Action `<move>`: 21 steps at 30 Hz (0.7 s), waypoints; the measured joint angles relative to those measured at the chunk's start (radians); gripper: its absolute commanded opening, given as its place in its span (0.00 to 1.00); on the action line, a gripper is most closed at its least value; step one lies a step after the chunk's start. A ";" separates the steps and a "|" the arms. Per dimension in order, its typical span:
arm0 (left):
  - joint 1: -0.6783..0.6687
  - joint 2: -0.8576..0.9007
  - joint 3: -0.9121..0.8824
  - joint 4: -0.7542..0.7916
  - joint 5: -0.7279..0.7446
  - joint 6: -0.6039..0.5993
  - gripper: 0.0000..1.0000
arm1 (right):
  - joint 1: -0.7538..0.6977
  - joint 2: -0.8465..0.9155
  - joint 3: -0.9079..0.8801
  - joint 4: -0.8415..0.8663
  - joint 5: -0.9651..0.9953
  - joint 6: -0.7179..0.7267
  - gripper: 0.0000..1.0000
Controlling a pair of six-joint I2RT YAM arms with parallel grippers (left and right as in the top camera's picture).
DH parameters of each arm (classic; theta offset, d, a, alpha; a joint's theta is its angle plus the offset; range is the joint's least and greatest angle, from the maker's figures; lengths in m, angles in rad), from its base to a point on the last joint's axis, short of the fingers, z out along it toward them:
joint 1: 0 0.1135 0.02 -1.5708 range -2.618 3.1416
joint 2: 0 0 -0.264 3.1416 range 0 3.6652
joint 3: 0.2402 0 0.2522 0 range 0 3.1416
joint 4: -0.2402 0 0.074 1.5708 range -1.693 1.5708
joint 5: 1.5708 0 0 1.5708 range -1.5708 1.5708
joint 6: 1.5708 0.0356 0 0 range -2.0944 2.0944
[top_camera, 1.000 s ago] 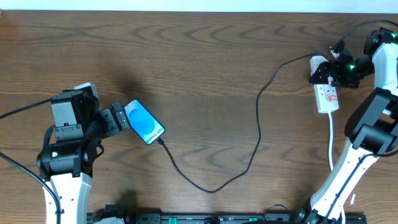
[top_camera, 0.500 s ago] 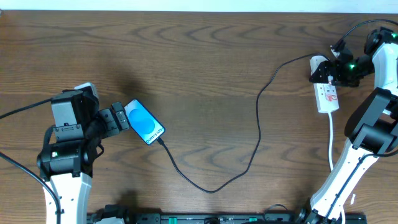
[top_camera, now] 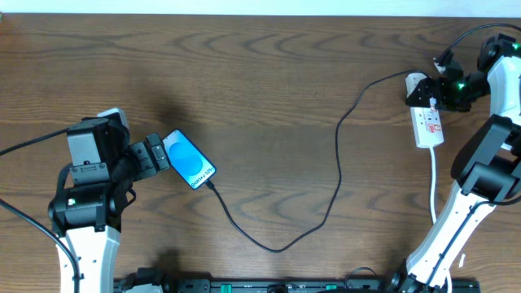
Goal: Plug charger to phone and switch on socket
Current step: 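Hold the right gripper on the power strip switch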
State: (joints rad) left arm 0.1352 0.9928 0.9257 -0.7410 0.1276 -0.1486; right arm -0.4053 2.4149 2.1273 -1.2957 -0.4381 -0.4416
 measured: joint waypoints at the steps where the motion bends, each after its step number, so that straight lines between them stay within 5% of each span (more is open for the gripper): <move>1: 0.000 0.000 0.000 0.000 0.000 0.000 0.98 | 0.000 0.000 0.000 0.000 0.000 0.004 0.99; 21: 0.000 0.000 0.000 0.000 0.000 0.000 0.98 | 0.000 0.000 0.000 0.001 -0.026 0.023 0.99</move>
State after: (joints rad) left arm 0.1352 0.9928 0.9257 -0.7410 0.1276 -0.1486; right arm -0.4053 2.4153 2.1273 -1.2949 -0.4637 -0.4191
